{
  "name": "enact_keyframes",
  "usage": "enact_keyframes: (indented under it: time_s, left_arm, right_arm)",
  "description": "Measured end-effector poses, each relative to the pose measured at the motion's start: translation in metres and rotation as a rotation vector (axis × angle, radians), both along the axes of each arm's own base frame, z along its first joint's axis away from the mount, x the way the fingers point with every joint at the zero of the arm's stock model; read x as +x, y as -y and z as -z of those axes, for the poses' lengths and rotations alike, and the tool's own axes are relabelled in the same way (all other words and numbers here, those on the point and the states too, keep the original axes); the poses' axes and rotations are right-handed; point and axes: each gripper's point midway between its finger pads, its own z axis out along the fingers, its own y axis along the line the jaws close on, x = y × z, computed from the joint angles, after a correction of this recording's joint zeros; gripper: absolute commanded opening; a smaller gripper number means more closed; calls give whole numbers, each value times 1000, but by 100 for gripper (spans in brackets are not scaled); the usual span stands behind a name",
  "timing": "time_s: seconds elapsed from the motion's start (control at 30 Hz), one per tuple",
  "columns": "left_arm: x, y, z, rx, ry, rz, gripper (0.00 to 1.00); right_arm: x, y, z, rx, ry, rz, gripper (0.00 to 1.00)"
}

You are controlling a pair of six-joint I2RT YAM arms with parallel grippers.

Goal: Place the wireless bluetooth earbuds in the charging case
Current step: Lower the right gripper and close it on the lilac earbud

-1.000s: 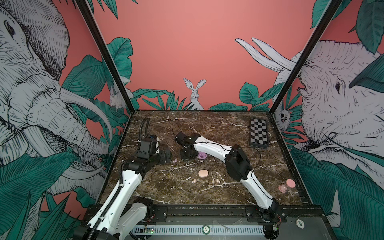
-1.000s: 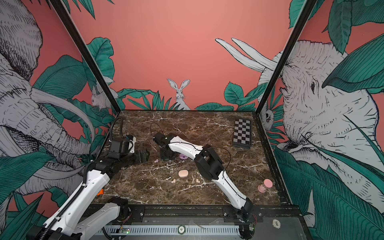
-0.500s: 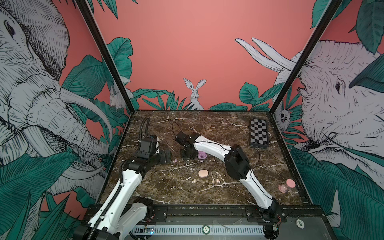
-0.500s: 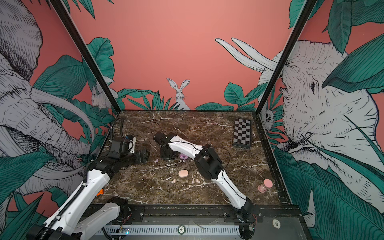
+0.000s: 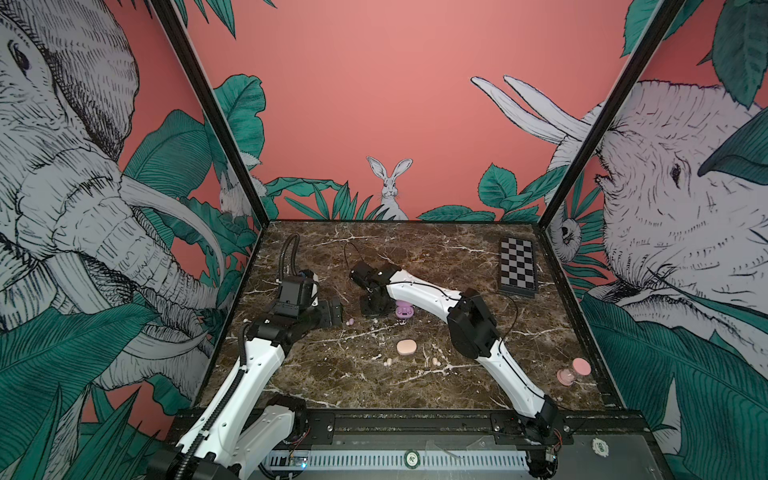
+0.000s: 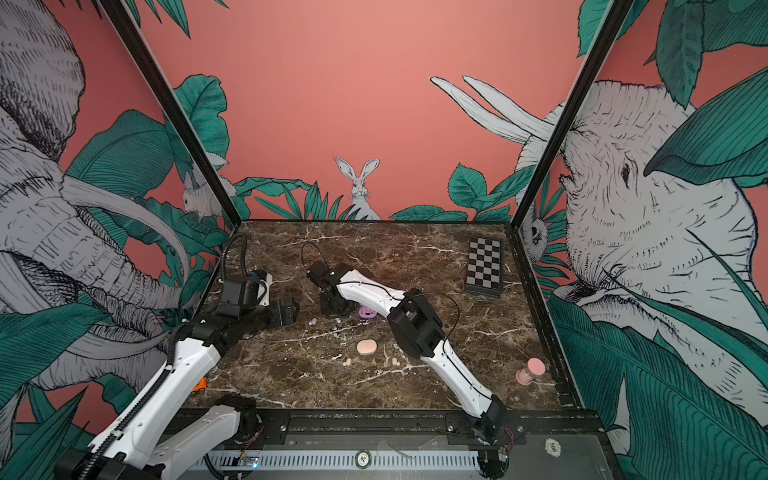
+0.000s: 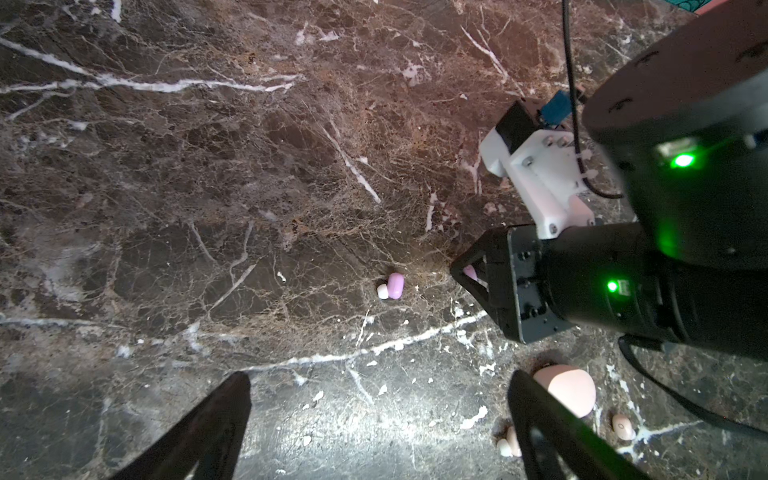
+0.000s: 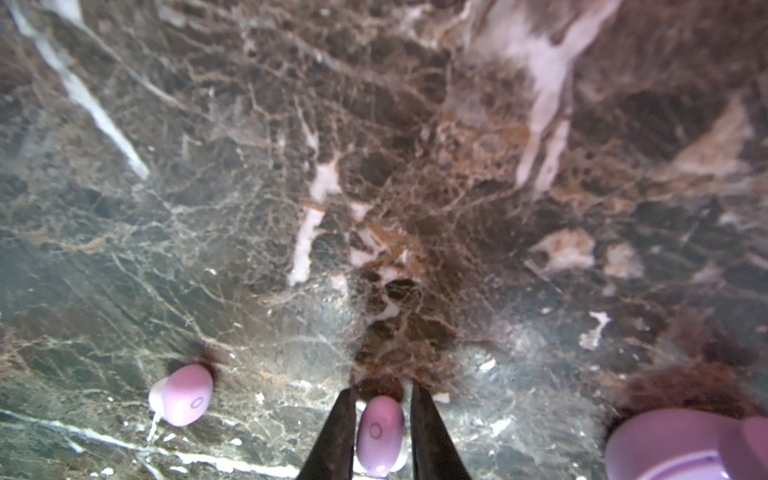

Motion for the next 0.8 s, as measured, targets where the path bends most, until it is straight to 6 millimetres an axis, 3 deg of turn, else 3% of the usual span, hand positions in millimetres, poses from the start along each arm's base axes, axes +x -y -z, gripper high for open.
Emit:
enact_keyframes:
  time_s: [0.8]
  left_arm:
    - [1,-1,3,1,-14,-6,97]
  right_arm:
    - [3,3,1,-4,-8,1,17]
